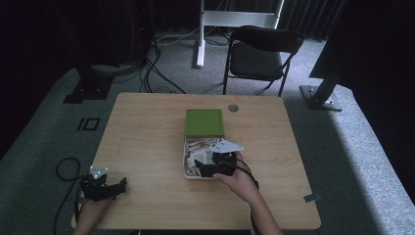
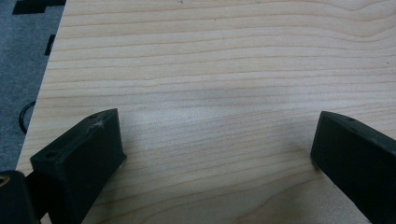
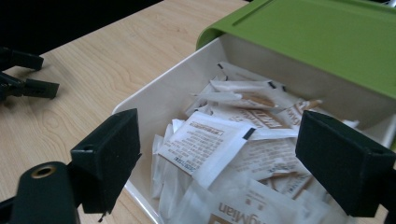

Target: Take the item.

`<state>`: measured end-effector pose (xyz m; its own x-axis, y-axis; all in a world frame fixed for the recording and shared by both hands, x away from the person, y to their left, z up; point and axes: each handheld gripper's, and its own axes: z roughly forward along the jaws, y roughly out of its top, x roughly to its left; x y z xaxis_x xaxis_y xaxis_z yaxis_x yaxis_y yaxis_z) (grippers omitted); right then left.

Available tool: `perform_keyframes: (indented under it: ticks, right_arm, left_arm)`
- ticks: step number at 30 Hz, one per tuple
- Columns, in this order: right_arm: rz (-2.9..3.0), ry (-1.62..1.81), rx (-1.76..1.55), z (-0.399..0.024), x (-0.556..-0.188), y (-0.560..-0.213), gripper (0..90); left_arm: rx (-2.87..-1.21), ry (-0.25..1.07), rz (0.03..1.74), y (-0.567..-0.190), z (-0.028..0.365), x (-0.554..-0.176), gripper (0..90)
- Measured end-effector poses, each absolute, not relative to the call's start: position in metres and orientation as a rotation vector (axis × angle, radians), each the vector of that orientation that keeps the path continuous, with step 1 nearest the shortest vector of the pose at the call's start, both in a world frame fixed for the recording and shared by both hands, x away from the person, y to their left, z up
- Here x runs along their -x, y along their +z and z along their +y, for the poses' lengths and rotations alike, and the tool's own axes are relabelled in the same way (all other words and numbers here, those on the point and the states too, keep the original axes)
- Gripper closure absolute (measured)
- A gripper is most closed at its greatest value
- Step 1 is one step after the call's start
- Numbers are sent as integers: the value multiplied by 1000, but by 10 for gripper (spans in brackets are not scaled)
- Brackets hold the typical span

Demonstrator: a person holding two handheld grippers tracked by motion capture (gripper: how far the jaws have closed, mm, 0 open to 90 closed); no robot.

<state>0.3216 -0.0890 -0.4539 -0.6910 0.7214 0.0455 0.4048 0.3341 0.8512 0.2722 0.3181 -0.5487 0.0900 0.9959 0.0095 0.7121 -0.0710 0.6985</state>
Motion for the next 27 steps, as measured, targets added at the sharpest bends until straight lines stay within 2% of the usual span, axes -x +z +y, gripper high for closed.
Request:
perform_keyframes:
  ticks: [3,8,9,17,25,27]
  right_arm:
    - [2272,1299,-1003,-86,-322,-458,151]
    - [2259,1257,-995,-83,-322,-462,208]
    - [2251,1241,-1012,-83,-322,-461,256]
    - [2276,1221,-1061,-80,-319,-463,396]
    - [2280,1171,-1095,-75,-319,-471,473]
    - [2276,1194,-1094,-74,-319,-470,516]
  left_arm:
    - [-1841,692,1675,-549,318,-272,28]
    - [-1842,692,1674,-549,318,-272,28]
    - [-1842,692,1675,-549,318,-272,28]
    - [-1843,692,1675,-549,318,-272,28]
    - [-1845,692,1674,-549,318,-272,28]
    - [-1845,692,1674,-549,318,-272,28]
